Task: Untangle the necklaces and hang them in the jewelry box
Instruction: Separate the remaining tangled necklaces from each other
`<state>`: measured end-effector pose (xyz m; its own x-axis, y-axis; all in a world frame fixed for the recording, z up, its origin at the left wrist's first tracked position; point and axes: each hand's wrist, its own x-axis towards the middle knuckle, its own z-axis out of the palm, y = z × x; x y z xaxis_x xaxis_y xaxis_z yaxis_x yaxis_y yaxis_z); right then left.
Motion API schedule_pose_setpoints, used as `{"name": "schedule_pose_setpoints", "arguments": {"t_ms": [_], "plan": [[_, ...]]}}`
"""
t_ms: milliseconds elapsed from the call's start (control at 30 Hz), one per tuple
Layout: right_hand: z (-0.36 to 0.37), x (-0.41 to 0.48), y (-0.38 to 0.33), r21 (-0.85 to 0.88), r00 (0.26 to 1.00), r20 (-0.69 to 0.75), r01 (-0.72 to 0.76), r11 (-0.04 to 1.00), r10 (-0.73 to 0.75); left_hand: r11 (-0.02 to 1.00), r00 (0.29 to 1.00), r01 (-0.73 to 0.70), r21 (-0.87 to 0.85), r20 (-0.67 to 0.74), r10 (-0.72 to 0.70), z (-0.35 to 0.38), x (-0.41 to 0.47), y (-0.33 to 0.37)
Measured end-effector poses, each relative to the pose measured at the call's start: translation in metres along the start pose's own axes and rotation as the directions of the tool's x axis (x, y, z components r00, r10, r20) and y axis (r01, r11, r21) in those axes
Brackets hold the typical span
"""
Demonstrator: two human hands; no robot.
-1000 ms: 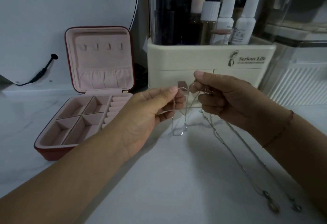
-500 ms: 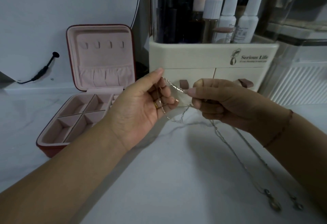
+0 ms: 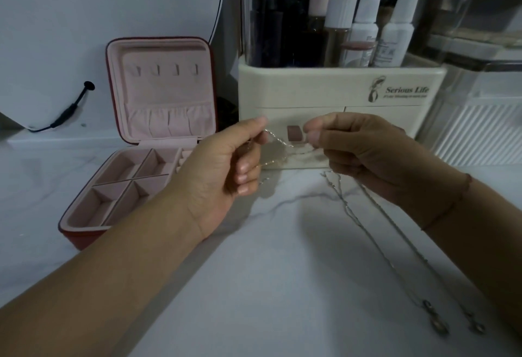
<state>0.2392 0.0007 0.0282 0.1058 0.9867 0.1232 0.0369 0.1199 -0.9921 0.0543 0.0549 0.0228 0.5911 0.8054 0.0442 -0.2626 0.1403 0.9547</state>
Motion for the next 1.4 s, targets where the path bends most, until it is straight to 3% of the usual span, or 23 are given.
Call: {"name": "schedule_pose_setpoints", "arguments": {"t_ms": [133, 233, 433, 667, 800, 967, 1167, 1233, 1300, 1400], "plan": [[-0.002, 0.002, -0.004, 0.167, 0.999, -0.025, 0.035, 0.985, -0.031, 0.976, 0.995, -0.061, 0.211, -0.069, 0.077, 0.006, -0.002, -0.011], [-0.004, 0.001, -0.007, 0.236, 0.998, 0.029, 0.053, 0.970, -0.061, 0.965, 0.994, -0.070, 0.253, -0.067, 0.090, 0.008, -0.002, -0.014], [0.003, -0.001, -0.003, 0.235, 0.972, 0.207, 0.064, 0.970, -0.115, 0.942, 0.991, -0.092, 0.322, -0.065, 0.119, 0.009, -0.006, -0.014], [0.005, -0.003, -0.003, 0.184, 0.966, 0.235, 0.061, 0.981, -0.104, 0.926, 0.990, -0.141, 0.351, 0.030, 0.139, 0.013, -0.011, -0.011], [0.002, -0.001, -0.002, 0.118, 0.974, 0.212, 0.052, 0.992, -0.076, 0.969, 0.994, -0.107, 0.221, -0.002, 0.110, 0.010, -0.006, -0.008], [0.000, -0.001, 0.001, -0.192, 0.987, 0.154, -0.006, 0.981, 0.036, 0.993, 1.000, -0.022, -0.113, -0.017, 0.020, 0.003, -0.003, 0.007], [0.001, -0.005, -0.005, -0.333, 0.995, 0.066, -0.046, 0.942, 0.071, 0.987, 0.999, 0.018, -0.162, -0.046, -0.025, 0.001, -0.002, 0.005], [0.000, -0.004, -0.006, -0.224, 0.996, 0.048, -0.066, 0.972, 0.079, 0.988, 0.998, 0.039, -0.150, -0.041, -0.045, 0.000, -0.001, 0.003], [-0.001, -0.002, -0.006, 0.014, 0.995, 0.059, -0.082, 0.997, 0.081, 0.989, 0.996, 0.069, -0.133, -0.041, -0.075, -0.001, 0.001, 0.001], [-0.002, -0.001, -0.010, 0.293, 0.994, 0.077, -0.098, 0.951, 0.078, 0.990, 0.994, 0.092, -0.105, -0.047, -0.097, -0.001, 0.004, -0.005]]}}
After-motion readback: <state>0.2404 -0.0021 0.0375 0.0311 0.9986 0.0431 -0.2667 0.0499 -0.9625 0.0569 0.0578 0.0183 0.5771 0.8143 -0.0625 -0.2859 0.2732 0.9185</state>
